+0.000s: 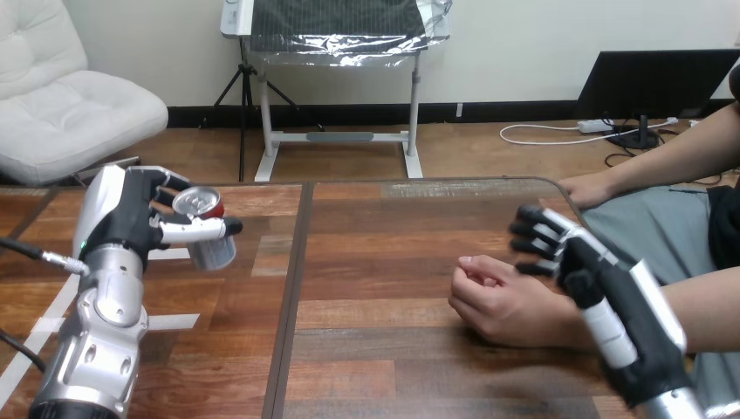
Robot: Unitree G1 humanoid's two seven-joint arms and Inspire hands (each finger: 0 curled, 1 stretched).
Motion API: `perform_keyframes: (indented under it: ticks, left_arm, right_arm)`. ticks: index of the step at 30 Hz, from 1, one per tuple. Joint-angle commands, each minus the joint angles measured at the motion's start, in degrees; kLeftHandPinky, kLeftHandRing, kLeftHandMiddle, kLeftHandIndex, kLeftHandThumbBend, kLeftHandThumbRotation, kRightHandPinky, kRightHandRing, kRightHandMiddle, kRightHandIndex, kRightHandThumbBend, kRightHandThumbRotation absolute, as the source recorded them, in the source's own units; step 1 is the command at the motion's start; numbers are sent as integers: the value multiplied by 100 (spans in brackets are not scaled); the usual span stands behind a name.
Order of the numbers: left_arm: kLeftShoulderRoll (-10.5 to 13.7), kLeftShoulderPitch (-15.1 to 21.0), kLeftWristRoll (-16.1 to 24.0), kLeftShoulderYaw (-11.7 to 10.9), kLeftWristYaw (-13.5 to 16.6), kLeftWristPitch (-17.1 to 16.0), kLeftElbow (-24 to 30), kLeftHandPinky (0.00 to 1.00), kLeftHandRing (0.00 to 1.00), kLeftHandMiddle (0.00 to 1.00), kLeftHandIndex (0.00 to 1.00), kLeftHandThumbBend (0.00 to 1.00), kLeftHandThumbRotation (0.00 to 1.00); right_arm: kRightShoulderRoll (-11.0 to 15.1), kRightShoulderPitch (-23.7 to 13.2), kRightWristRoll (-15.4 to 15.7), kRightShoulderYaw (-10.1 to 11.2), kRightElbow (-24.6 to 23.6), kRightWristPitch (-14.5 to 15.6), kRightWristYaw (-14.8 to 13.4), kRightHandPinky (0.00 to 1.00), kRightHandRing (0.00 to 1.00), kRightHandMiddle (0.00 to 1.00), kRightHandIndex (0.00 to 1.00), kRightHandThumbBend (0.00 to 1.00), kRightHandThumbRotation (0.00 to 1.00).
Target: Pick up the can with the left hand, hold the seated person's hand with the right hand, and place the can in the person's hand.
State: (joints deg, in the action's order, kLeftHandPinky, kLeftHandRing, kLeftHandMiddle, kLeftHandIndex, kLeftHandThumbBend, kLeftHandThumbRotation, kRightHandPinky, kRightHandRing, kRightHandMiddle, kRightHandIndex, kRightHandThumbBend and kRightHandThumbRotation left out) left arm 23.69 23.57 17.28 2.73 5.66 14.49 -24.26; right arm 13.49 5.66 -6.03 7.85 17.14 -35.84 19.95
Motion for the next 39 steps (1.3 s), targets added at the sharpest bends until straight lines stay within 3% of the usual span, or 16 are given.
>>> perform_keyframes:
  ticks: [1,10,14,21,27,36,39]
  left_arm:
    - [31,184,-25,-203,-29,109,901,34,40,45,50,66,0]
    - [18,92,6,-211,-135,237,1353,35,42,47,51,65,0]
    - [10,35,10,-227,-173,225,1582,35,42,47,51,65,0]
    - [-3,-25,4,-252,-275,315,1901,34,41,46,50,64,0]
    - [-26,-41,-17,-281,-410,530,2189,33,40,46,50,64,0]
    - [-46,-73,-15,-303,-531,731,2508,33,40,46,50,64,0]
    - [-54,-86,-7,-304,-555,782,2609,32,40,46,50,64,0]
  right_arm:
    - [297,-759,193,254,131,-344,-261,77,83,85,87,97,93]
    - [653,-1167,410,315,603,-512,-372,81,86,87,89,97,91]
    - [922,-1415,800,339,965,-720,-608,82,87,88,90,97,91]
    - [1230,-1748,1132,306,1442,-928,-828,86,89,90,92,96,92]
    - [1482,-2028,1339,230,1811,-1006,-899,88,91,92,94,95,90]
    - [1895,-2387,1956,10,2322,-1079,-1132,85,92,96,97,96,89]
    - [2051,-2478,2121,-100,2365,-842,-1051,86,94,98,98,98,86]
